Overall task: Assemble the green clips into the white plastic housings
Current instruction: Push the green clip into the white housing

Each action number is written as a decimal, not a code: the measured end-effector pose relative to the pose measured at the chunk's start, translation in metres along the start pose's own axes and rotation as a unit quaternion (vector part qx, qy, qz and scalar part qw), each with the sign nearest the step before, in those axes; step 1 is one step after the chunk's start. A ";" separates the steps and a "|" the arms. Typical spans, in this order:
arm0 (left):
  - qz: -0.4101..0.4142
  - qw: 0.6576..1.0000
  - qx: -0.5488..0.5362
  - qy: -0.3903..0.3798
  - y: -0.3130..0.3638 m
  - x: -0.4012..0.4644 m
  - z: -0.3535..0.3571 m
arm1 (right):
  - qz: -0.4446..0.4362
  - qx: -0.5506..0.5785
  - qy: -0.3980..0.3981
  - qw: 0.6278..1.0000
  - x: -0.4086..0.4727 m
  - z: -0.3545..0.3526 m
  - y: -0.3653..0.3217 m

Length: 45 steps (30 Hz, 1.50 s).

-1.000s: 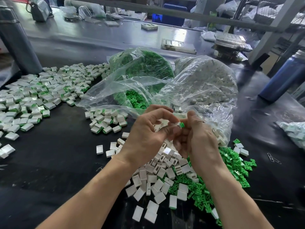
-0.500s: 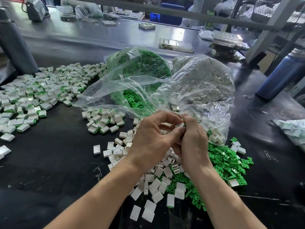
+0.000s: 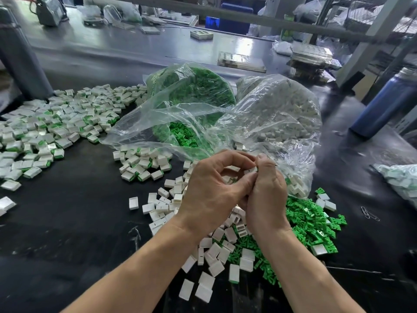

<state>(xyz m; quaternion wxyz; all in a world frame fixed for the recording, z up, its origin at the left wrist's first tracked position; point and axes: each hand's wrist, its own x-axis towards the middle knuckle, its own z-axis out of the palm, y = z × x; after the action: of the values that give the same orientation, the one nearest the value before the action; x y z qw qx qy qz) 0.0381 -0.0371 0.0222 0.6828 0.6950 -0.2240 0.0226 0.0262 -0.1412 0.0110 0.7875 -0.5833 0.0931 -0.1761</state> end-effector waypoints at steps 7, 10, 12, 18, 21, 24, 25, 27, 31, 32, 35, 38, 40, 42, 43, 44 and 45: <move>0.010 1.000 0.009 0.000 0.001 -0.001 -0.001 | -0.010 -0.007 -0.008 1.000 -0.002 0.001 -0.001; 0.011 1.000 0.010 -0.005 0.001 -0.001 -0.001 | -0.019 -0.015 -0.005 1.000 -0.004 0.003 -0.002; 0.011 1.000 0.012 -0.003 0.000 -0.001 -0.001 | -0.021 -0.011 -0.002 1.000 -0.005 0.005 -0.003; -0.013 1.000 -0.012 -0.001 -0.002 -0.001 -0.004 | -0.014 -0.038 -0.024 0.999 -0.008 0.003 -0.008; -0.019 1.000 -0.010 0.004 -0.004 0.002 -0.010 | -0.043 -0.117 -0.056 0.991 -0.006 -0.010 -0.011; -0.018 0.999 0.019 0.026 -0.008 0.004 -0.019 | -0.082 -0.168 -0.078 0.979 0.000 -0.024 -0.015; -0.016 0.999 0.027 0.029 -0.008 0.005 -0.021 | -0.093 -0.183 -0.086 0.975 0.002 -0.026 -0.016; -0.014 0.999 0.042 0.028 -0.009 0.006 -0.025 | -0.112 -0.210 -0.099 0.966 0.003 -0.028 -0.016; -0.013 0.998 0.055 0.017 -0.011 0.005 -0.029 | -0.161 -0.274 -0.106 0.942 0.002 -0.030 -0.015; -0.014 0.998 0.056 0.014 -0.011 0.005 -0.029 | -0.166 -0.282 -0.104 0.939 0.002 -0.030 -0.015; -0.021 0.999 0.048 0.009 -0.011 0.005 -0.029 | -0.183 -0.308 -0.095 0.929 0.004 -0.032 -0.014; -0.029 0.999 0.028 0.009 -0.010 0.007 -0.029 | -0.190 -0.326 -0.086 0.922 0.004 -0.030 -0.013; -0.036 0.999 0.025 0.009 -0.010 0.007 -0.029 | -0.191 -0.327 -0.086 0.922 0.004 -0.030 -0.011; -0.047 0.998 0.041 0.013 -0.010 0.008 -0.032 | -0.188 -0.331 -0.087 0.921 0.005 -0.032 -0.009; -0.052 0.997 0.061 0.017 -0.010 0.008 -0.035 | -0.180 -0.331 -0.088 0.922 0.007 -0.034 -0.009; -0.058 0.994 0.090 0.022 -0.011 0.009 -0.040 | -0.169 -0.331 -0.085 0.925 0.008 -0.037 -0.009; -0.065 0.990 0.124 0.028 -0.012 0.010 -0.047 | -0.159 -0.334 -0.081 0.926 0.010 -0.040 -0.009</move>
<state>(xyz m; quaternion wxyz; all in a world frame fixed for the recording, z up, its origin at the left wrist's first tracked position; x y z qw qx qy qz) 0.0637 0.0044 0.0175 0.5972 0.7866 -0.1549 0.0254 0.0201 -0.1824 0.0081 0.5135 -0.8319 -0.0114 -0.2102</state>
